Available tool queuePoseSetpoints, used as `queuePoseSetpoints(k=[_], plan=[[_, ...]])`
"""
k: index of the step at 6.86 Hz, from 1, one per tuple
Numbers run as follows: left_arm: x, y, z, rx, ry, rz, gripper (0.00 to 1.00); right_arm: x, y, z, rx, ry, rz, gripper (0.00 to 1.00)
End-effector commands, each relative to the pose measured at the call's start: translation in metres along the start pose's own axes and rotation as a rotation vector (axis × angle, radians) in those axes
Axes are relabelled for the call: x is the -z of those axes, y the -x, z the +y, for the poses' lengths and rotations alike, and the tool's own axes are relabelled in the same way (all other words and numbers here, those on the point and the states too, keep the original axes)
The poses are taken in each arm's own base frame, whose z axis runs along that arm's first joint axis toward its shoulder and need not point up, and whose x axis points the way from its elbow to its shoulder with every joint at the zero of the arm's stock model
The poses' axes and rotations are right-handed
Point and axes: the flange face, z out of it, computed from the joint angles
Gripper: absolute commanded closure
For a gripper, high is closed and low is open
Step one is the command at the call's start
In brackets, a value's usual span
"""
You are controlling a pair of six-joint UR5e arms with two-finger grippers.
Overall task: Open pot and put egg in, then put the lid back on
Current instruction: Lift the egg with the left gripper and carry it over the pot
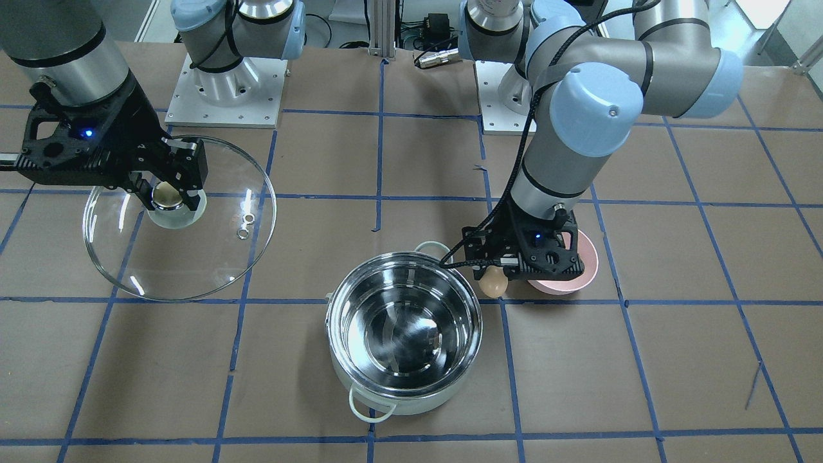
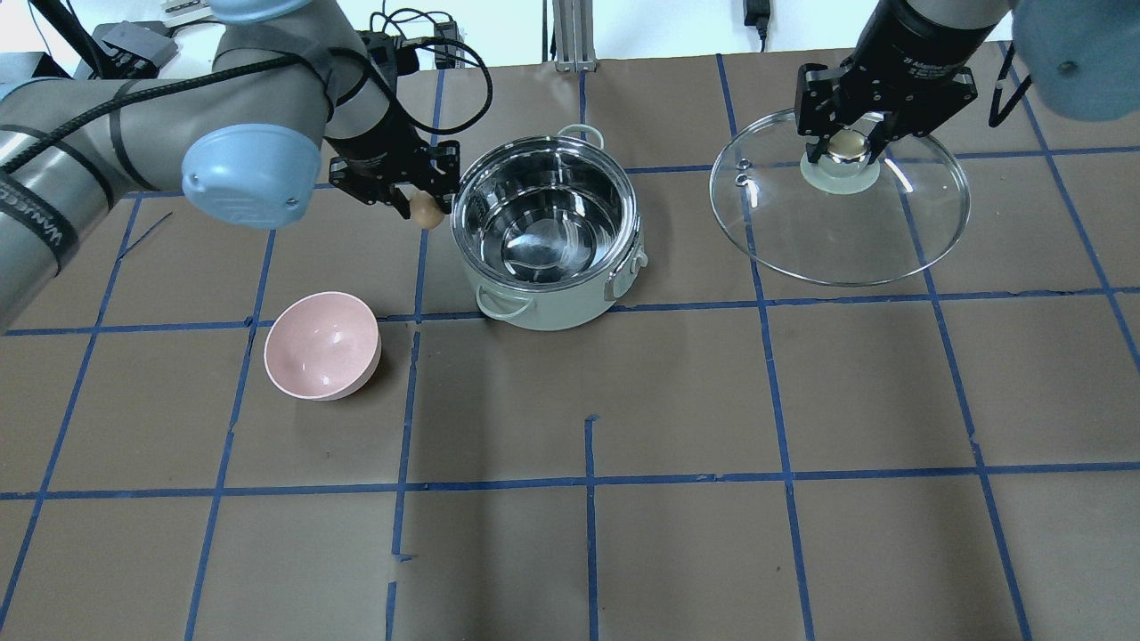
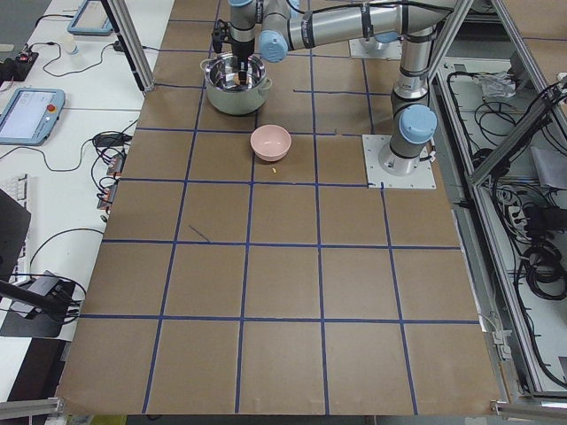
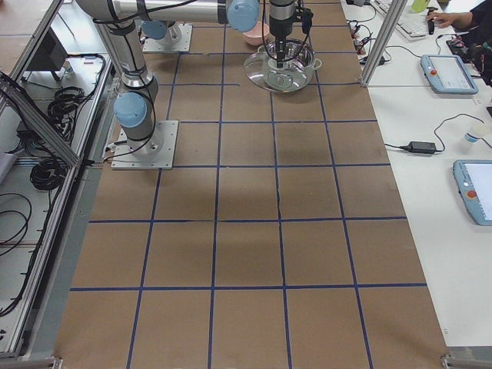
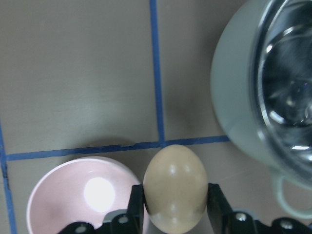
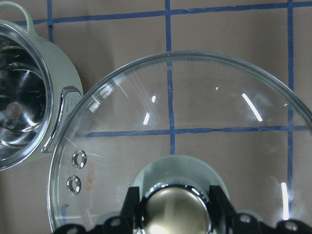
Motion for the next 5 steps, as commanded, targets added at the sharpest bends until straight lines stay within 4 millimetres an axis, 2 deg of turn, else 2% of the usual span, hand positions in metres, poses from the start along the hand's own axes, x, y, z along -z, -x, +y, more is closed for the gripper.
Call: queuePoseSetpoints(k=[1,3,5], plan=[[-0.023,-0.052,-0.017,-0.013,-0.050,-0.008,0.95,-0.001,-0.033,-0.006,-0.009,0.004,0.002,0.90],[-0.047,-0.074,-0.014,-0.073,-0.084,-0.110,0.95,-0.002,-0.035,-0.004,-0.008,0.005,0.001,0.90],[-0.060,-0.078,-0.019,-0.074,-0.120,-0.152,0.95,-0.002,-0.033,-0.004,-0.009,0.003,-0.022,0.90]])
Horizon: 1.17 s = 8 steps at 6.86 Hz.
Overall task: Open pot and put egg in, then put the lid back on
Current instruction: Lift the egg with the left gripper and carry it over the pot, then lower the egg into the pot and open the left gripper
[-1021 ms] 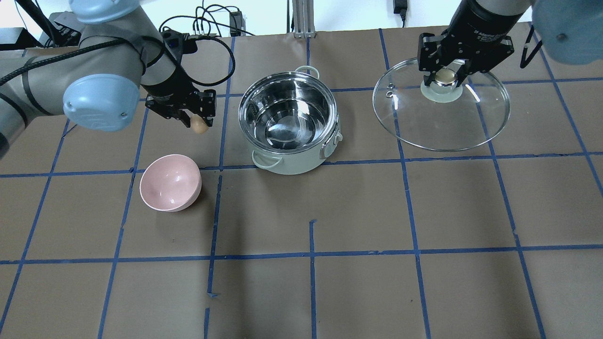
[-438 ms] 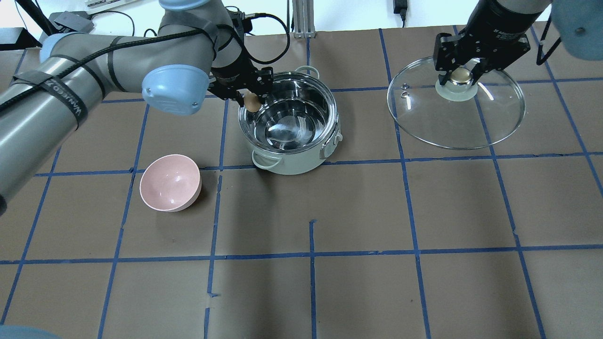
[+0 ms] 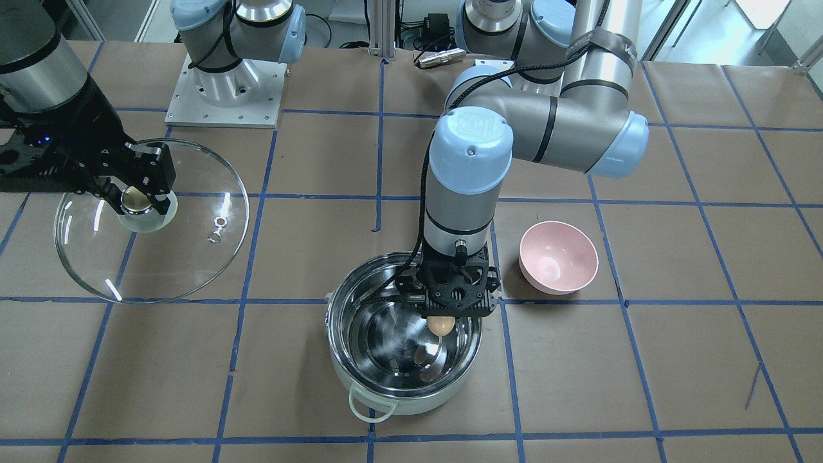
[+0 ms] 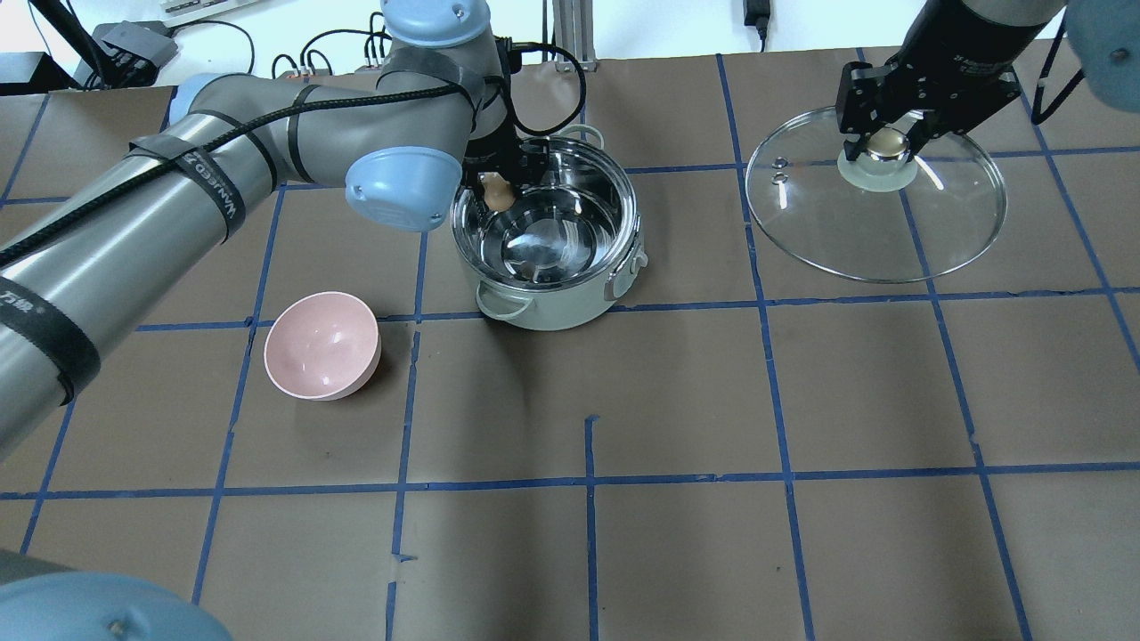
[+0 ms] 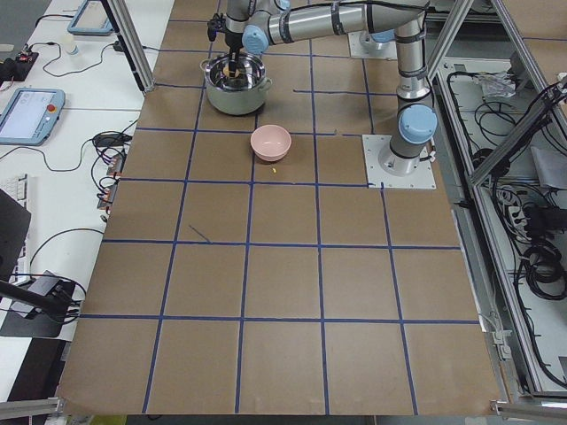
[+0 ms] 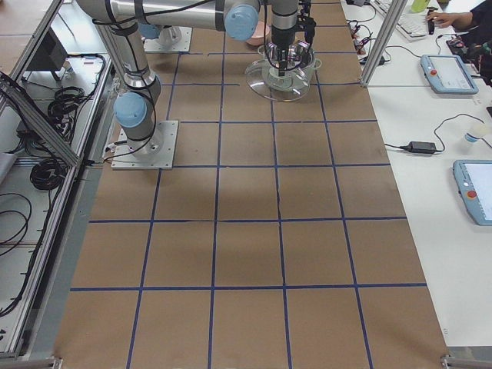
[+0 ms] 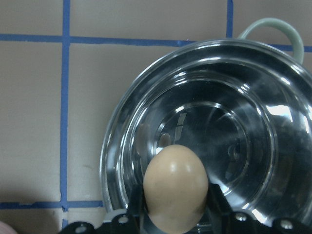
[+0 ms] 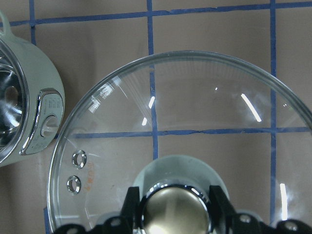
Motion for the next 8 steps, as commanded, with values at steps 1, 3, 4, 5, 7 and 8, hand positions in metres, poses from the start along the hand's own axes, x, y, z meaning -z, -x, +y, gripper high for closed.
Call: queuePoseSetpoints(k=[1,3,4,5,7,8], plan=[[-0.024,-0.016,-0.002,-0.021,-0.045,-0.058,0.95,0.000,0.001,0.000,-0.001,0.000,-0.016,0.90],[-0.039,-0.018,0.005,-0.022,-0.040,-0.073,0.95,0.000,-0.003,-0.001,0.002,-0.001,-0.015,0.90],[-0.042,-0.017,0.007,-0.024,-0.035,-0.075,0.94,-0.002,-0.003,-0.001,0.004,0.002,-0.017,0.90],[-0.047,-0.017,0.010,-0.031,-0.041,-0.074,0.85,0.000,-0.003,-0.001,0.006,-0.001,-0.017,0.90],[-0.043,-0.017,0.009,-0.034,-0.061,-0.071,0.51,0.000,-0.001,-0.001,0.010,-0.003,-0.021,0.89],[-0.036,-0.017,0.007,-0.039,-0.083,-0.064,0.43,-0.001,-0.001,-0.001,0.008,-0.001,-0.030,0.89]])
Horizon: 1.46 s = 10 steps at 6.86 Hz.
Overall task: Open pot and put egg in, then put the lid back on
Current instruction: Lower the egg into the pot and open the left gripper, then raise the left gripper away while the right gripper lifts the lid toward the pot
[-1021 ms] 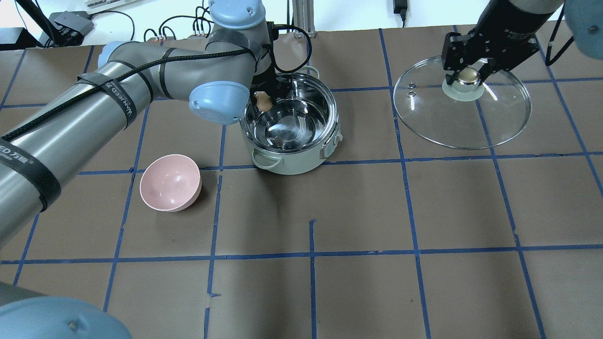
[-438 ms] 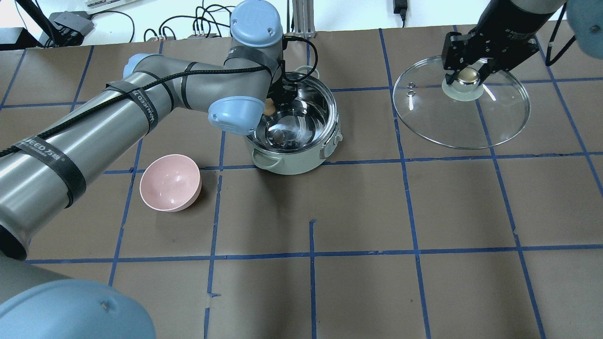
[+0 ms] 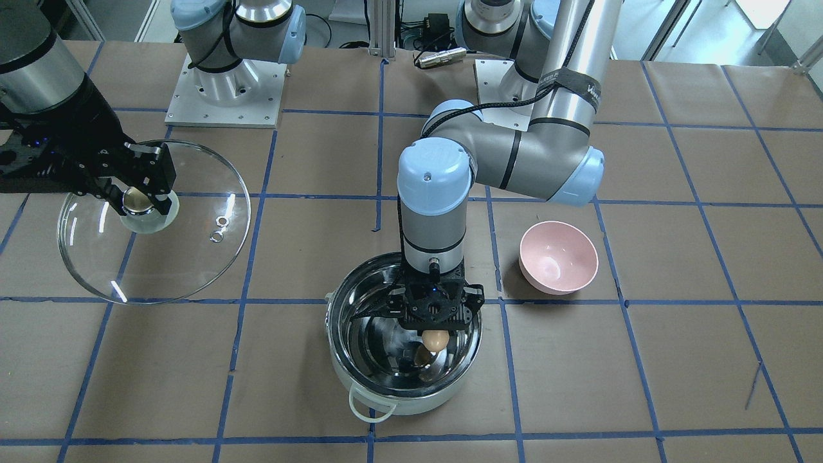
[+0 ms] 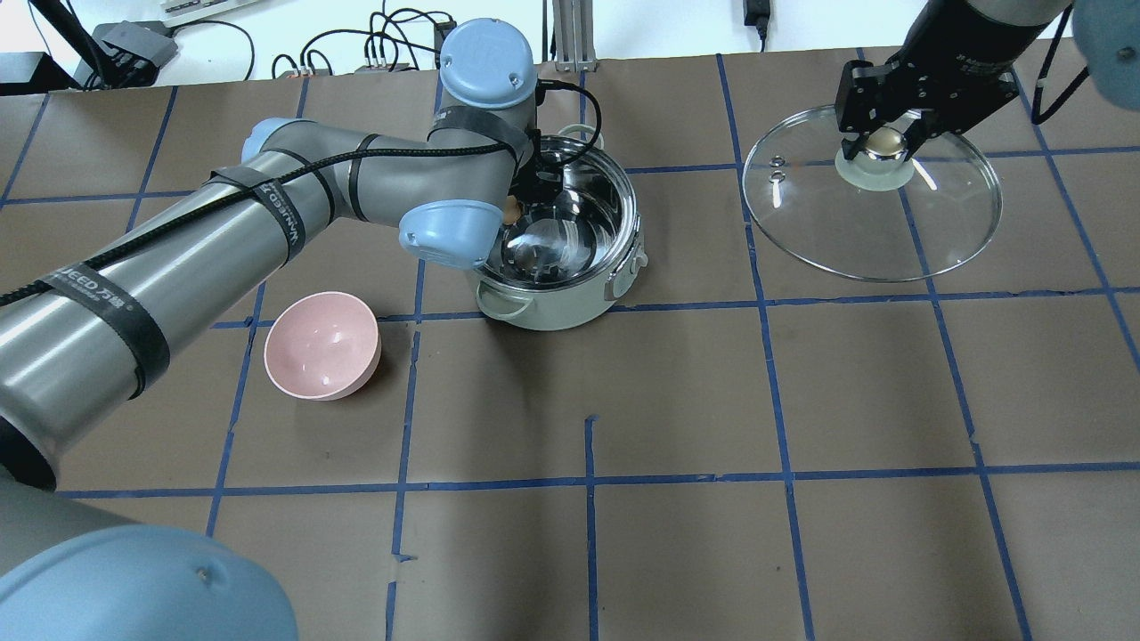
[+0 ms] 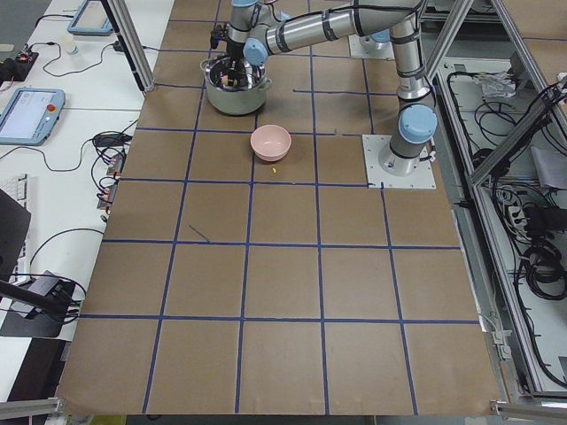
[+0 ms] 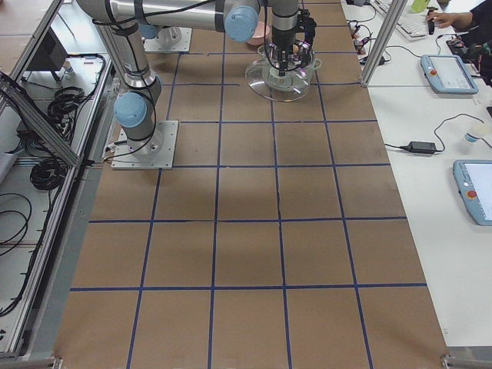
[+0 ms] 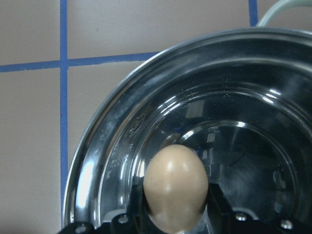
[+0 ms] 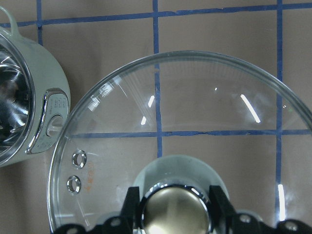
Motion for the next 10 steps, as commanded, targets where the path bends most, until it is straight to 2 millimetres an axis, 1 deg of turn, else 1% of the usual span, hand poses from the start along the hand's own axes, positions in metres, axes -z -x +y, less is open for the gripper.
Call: queuePoseSetpoints(k=[1,2,3,4,5,6,7,8,9,10], plan=[[0.020,0.003,-0.005,-0.012,-0.040,0.009,0.32,-0.002,0.000,0.000,-0.002,0.004,-0.009,0.90],[0.032,0.009,-0.009,-0.032,-0.058,0.007,0.20,-0.006,-0.001,0.002,-0.003,0.011,-0.008,0.90],[0.039,0.017,-0.011,-0.059,-0.077,-0.038,0.01,-0.004,0.000,0.002,-0.003,0.008,-0.009,0.89],[0.063,0.030,-0.015,-0.045,-0.107,-0.062,0.00,-0.006,-0.001,0.003,-0.006,0.011,-0.009,0.89],[0.100,0.058,-0.008,-0.025,-0.048,-0.066,0.00,-0.004,0.000,0.003,-0.004,0.008,-0.009,0.89],[0.140,0.091,0.005,0.011,0.007,-0.044,0.00,-0.002,0.002,0.003,-0.001,0.004,-0.011,0.89],[0.171,0.121,0.021,0.060,0.076,0.023,0.00,0.005,0.007,0.003,0.005,-0.010,-0.004,0.89],[0.195,0.147,0.037,0.093,0.122,0.015,0.00,0.008,0.015,0.008,0.007,-0.011,-0.005,0.89],[0.212,0.153,0.056,0.089,0.181,0.015,0.00,0.009,0.038,0.005,-0.011,-0.025,-0.017,0.89],[0.224,0.159,0.063,0.097,0.195,0.018,0.00,-0.003,0.092,-0.005,-0.053,-0.048,-0.032,0.89]])
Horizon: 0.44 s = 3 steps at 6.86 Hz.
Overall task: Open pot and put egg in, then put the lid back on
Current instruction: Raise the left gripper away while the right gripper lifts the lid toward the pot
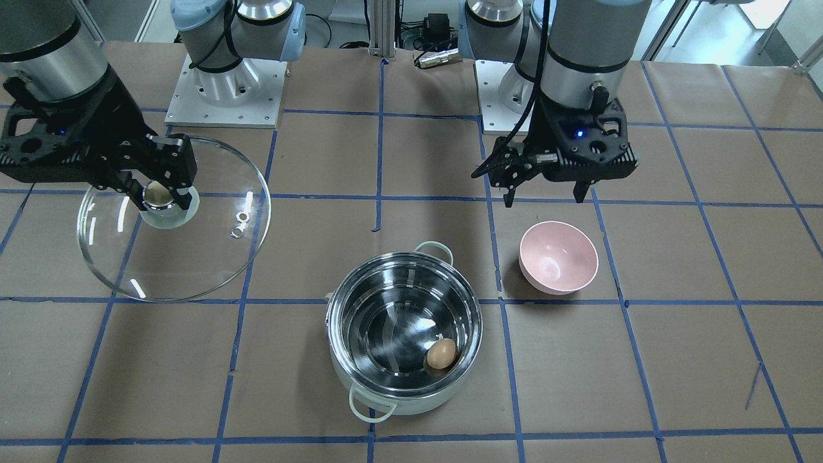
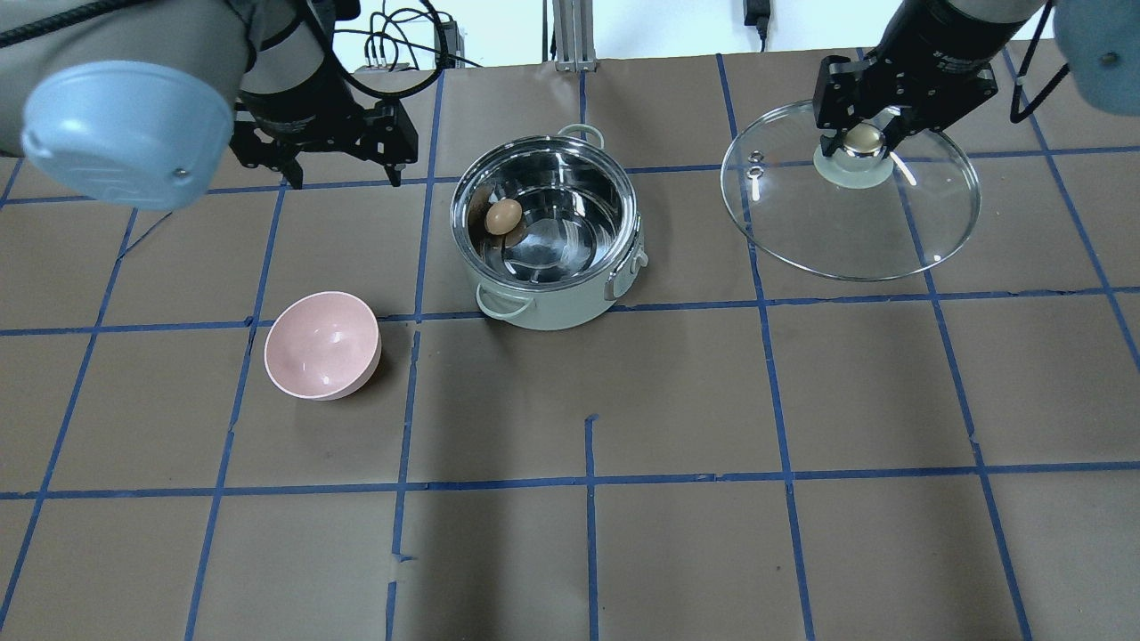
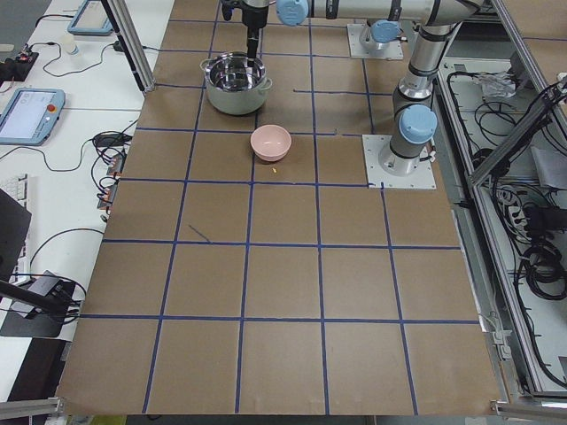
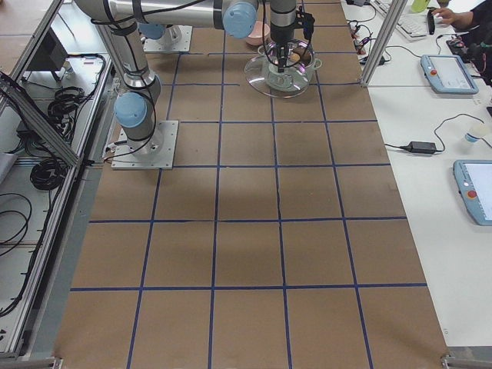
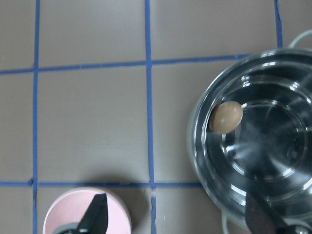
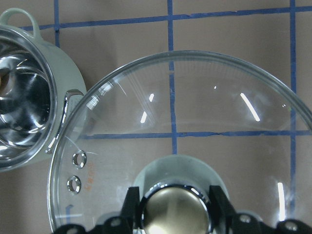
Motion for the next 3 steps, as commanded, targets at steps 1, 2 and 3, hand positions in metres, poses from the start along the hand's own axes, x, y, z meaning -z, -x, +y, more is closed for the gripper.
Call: queuePoseSetpoints(k=[1,2,3], plan=[[0.020,0.013,0.018,0.017,0.031,0.009,0.00,-0.037,0.130,-0.013,-0.045,-0.050,-0.042,0.90],[0.006,0.014,0.020,0.018,0.052,0.005,0.00,-0.072,0.197,-0.026,-0.094,-0.078,-0.077,0.90],[0.018,0.013,0.017,0.018,0.032,0.012,0.00,-0.092,0.223,-0.037,-0.099,-0.087,-0.090,0.90]])
